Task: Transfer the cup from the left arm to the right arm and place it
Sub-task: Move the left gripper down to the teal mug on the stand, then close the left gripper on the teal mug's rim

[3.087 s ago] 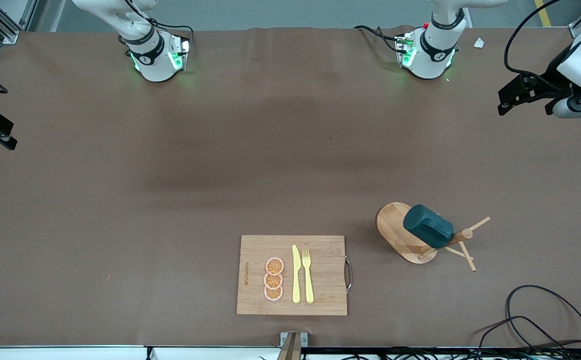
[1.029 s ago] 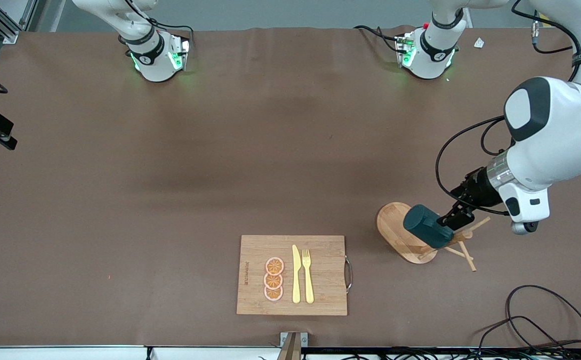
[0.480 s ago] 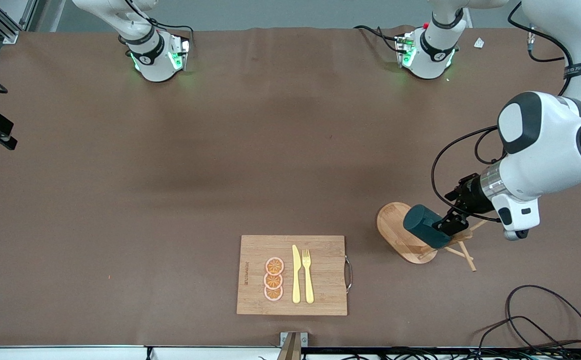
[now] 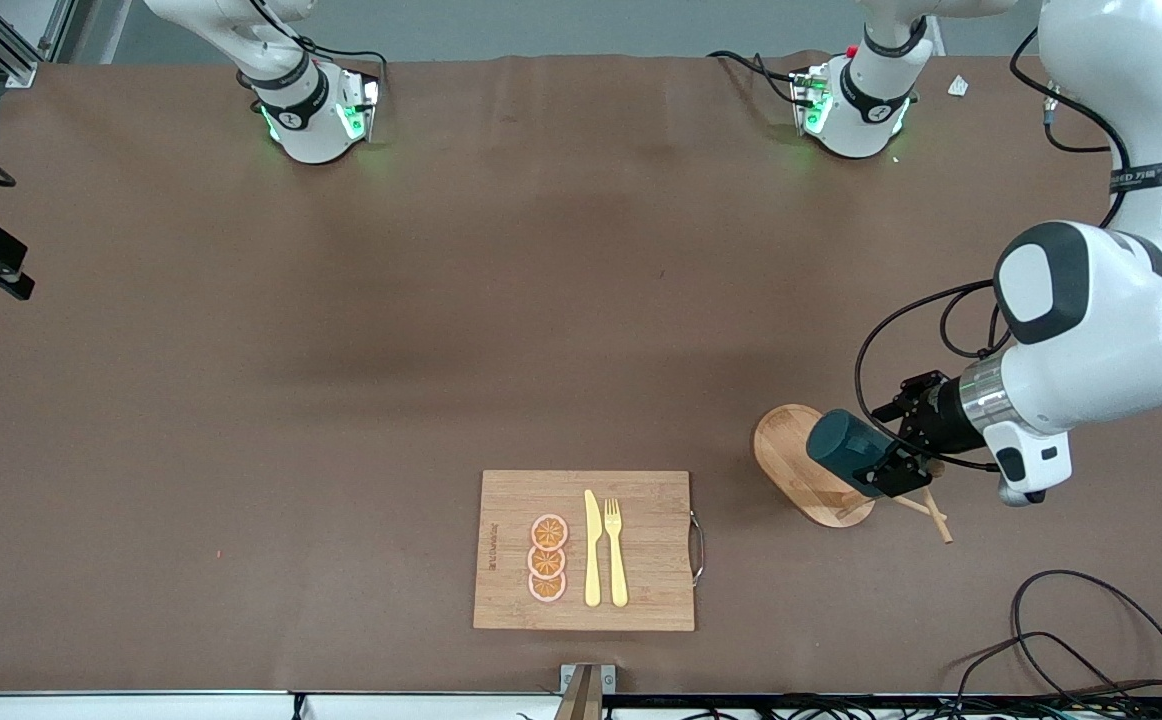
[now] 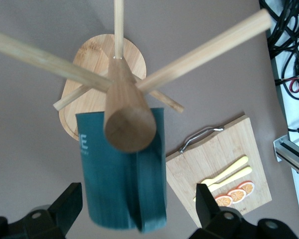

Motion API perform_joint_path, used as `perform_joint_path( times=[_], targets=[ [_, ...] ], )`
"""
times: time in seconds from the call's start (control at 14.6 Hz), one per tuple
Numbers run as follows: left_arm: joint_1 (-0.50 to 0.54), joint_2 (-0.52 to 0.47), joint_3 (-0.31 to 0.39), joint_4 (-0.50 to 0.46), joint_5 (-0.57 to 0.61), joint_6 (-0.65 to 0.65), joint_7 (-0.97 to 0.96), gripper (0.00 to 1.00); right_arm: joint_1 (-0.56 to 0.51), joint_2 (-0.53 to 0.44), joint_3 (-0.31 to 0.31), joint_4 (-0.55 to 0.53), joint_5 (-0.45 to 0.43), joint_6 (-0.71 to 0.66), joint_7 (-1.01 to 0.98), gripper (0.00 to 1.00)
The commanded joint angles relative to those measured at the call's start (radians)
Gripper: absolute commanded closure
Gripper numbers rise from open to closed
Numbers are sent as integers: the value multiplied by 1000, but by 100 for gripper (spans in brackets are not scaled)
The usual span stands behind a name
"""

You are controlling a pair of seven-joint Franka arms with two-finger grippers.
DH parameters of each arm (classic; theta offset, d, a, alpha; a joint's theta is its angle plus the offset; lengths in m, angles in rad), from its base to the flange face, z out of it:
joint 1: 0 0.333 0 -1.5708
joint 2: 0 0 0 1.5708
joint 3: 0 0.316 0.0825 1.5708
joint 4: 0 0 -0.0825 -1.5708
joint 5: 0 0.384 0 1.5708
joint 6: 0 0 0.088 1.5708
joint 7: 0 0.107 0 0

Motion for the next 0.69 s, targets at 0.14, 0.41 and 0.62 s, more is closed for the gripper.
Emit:
perform_joint_path(
  times=[0.14,0.41,0.62],
  targets=[
    [2,47,2,37,-13,-3,-10,0,-1,-4,3,5,9,-2,10,0],
    [2,61,2,37,-10,-1,-4,0,-1,-4,2,5,9,-2,10,0],
    [0,69,2,35,-10,-1,-6,0,-2,-4,2,5,8,0,10,0]
  ],
)
